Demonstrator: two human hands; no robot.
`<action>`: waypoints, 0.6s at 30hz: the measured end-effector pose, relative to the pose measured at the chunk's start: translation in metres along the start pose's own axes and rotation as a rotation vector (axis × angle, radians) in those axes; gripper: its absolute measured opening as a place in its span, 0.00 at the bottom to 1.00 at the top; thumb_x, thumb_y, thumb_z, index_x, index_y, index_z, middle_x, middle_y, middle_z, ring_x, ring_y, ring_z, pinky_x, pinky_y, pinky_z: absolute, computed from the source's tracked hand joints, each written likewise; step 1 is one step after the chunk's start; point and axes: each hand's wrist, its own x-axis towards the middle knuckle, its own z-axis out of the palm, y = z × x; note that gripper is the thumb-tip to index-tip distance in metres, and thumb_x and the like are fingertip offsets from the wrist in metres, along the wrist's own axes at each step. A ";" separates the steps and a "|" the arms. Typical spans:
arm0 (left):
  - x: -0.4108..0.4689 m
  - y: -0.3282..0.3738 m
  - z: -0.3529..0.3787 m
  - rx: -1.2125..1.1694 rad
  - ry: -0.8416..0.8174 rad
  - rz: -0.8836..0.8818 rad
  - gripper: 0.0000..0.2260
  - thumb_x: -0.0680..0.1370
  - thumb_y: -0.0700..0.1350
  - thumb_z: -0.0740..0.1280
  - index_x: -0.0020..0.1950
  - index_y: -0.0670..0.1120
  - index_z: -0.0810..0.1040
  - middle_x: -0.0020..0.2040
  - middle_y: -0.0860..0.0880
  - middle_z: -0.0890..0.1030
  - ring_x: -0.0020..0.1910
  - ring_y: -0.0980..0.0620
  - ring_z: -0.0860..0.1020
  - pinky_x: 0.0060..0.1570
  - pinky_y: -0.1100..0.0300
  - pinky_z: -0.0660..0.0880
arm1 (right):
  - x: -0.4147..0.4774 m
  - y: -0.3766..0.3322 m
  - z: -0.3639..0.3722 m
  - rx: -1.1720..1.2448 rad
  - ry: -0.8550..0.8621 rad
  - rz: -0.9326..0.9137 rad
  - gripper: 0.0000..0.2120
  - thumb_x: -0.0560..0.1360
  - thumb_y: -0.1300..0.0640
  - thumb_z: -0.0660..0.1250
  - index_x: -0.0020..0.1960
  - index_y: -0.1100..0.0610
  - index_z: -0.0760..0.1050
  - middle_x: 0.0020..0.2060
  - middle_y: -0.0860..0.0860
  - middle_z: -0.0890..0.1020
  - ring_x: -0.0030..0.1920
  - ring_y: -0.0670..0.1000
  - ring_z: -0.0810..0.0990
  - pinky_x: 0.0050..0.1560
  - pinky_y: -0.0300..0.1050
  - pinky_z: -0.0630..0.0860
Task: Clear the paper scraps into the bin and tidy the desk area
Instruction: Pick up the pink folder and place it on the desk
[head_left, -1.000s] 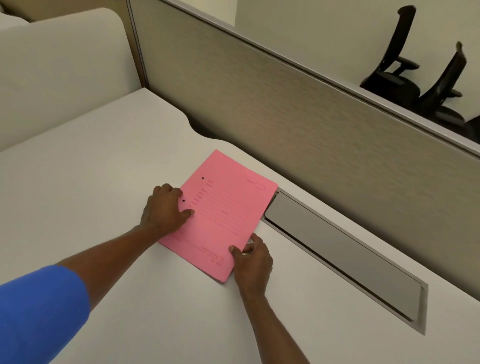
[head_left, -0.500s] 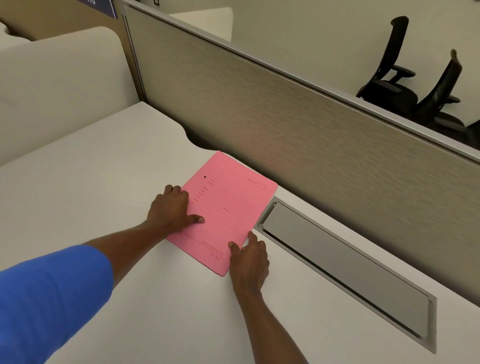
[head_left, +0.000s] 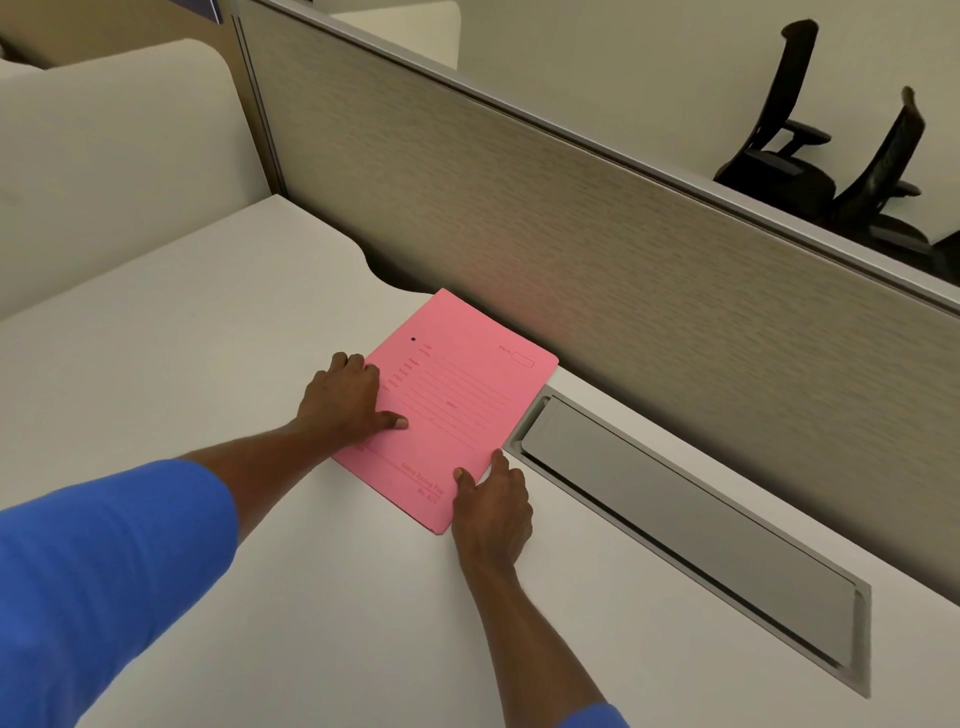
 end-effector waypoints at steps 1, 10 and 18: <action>0.000 0.000 0.001 -0.004 0.001 0.002 0.38 0.72 0.72 0.73 0.68 0.44 0.75 0.65 0.44 0.79 0.67 0.43 0.75 0.60 0.45 0.79 | 0.000 0.001 0.000 0.007 -0.003 -0.002 0.29 0.81 0.42 0.68 0.78 0.51 0.68 0.63 0.52 0.80 0.61 0.55 0.84 0.62 0.53 0.82; -0.031 0.005 -0.001 -0.075 0.102 -0.035 0.40 0.81 0.69 0.63 0.82 0.40 0.62 0.85 0.37 0.61 0.83 0.36 0.64 0.81 0.40 0.65 | -0.018 0.005 -0.003 0.134 0.030 0.046 0.27 0.81 0.41 0.67 0.74 0.54 0.68 0.67 0.53 0.80 0.65 0.57 0.82 0.65 0.56 0.79; -0.139 -0.009 -0.008 -0.136 0.067 0.042 0.19 0.83 0.61 0.64 0.64 0.49 0.79 0.63 0.50 0.82 0.63 0.47 0.81 0.58 0.47 0.81 | -0.085 0.026 -0.015 -0.020 -0.036 0.042 0.12 0.80 0.47 0.67 0.62 0.46 0.76 0.58 0.46 0.81 0.59 0.52 0.83 0.54 0.48 0.76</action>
